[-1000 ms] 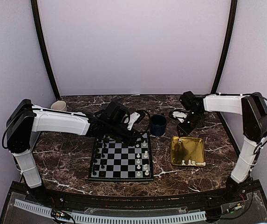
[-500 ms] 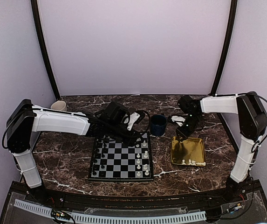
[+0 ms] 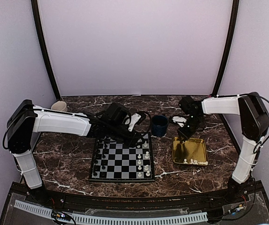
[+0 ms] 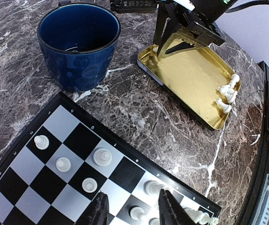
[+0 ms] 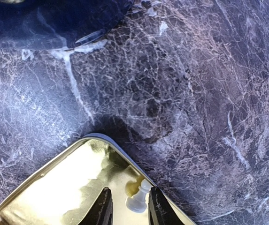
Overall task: Set up the chess pieces on the board
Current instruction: Pick up the pawn from the storage box.
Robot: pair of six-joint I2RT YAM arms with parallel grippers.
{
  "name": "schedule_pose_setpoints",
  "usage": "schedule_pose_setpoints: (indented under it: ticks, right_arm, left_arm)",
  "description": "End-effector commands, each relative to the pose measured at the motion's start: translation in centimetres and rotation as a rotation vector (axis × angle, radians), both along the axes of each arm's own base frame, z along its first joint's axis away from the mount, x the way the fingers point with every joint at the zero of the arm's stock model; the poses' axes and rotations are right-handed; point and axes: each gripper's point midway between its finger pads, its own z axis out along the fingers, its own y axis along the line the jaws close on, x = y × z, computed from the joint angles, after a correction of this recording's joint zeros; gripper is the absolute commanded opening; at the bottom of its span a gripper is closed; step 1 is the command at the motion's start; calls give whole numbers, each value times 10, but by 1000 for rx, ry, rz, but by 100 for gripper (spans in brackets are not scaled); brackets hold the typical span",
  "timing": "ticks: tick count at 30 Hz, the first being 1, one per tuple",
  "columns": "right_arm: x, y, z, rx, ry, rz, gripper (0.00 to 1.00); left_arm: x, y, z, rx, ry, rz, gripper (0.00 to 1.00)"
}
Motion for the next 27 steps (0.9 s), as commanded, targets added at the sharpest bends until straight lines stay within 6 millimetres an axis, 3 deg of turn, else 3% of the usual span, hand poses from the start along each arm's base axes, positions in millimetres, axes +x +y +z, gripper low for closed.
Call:
schedule_pose_setpoints:
  ticks: [1, 9, 24, 27]
  right_arm:
    - [-12, -8, -10, -39, 17, 3, 28]
    - [-14, -9, 2, -22, -20, 22, 28]
    - [-10, -13, -21, -56, 33, -7, 26]
    - [-10, -16, -17, -43, 33, -16, 21]
  left_arm:
    - [2, -4, 3, -3, -1, 6, 39]
    - [3, -8, 2, -6, 1, 0, 39]
    - [1, -4, 2, 4, 7, 7, 39]
    - [2, -6, 5, -3, 7, 6, 39]
